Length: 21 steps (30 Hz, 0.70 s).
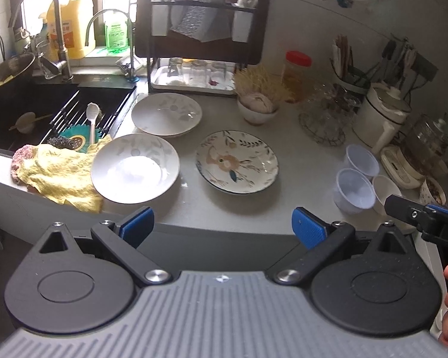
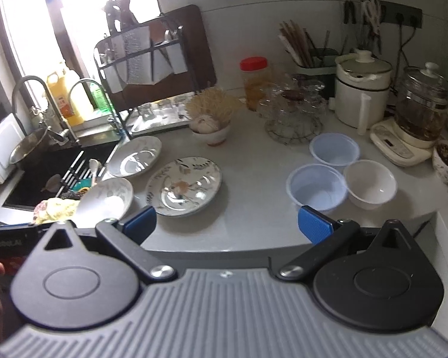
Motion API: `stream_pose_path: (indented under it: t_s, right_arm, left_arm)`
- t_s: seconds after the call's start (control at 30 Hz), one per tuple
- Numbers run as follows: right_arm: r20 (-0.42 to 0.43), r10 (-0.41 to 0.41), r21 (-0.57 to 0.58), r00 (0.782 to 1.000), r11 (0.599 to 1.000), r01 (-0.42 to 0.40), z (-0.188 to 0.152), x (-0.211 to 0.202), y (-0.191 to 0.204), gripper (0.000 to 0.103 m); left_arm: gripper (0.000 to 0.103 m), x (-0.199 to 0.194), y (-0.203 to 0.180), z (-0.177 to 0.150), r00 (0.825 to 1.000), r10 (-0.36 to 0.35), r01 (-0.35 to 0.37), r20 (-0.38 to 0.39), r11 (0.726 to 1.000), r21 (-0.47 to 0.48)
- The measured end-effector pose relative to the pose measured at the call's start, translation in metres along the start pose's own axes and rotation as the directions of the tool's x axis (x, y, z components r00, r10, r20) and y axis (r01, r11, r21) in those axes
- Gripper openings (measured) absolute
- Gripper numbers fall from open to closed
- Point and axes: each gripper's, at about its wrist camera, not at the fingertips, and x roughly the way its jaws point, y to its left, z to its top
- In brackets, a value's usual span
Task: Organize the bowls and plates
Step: 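Move both grippers down to the rim of the leaf-print bowl beside the sink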
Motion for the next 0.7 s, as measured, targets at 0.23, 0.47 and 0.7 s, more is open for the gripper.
stream_pose_path:
  t_s: [0.23, 0.47, 0.7]
  right_arm:
    - [0.007, 0.037, -0.014, 0.999, 0.999, -0.037, 0.014, 0.023, 0.035, 0.103]
    - [-0.023, 0.068, -0.007, 0.997, 0.998, -0.068, 0.014, 0.065, 0.067, 0.103]
    - [-0.047, 0.096, -0.003, 0.994, 0.995, -0.096, 0.016, 0.108, 0.105, 0.103]
  left_arm:
    - [0.1, 0.012, 0.041, 0.021, 1.0, 0.025, -0.025, 0.0, 0.999, -0.03]
    - [0.1, 0.042, 0.092, 0.036, 0.999, 0.03, -0.032, -0.022, 0.997, -0.075]
    - [0.1, 0.085, 0.141, 0.054, 0.998, 0.023, -0.027, -0.056, 0.997, -0.066]
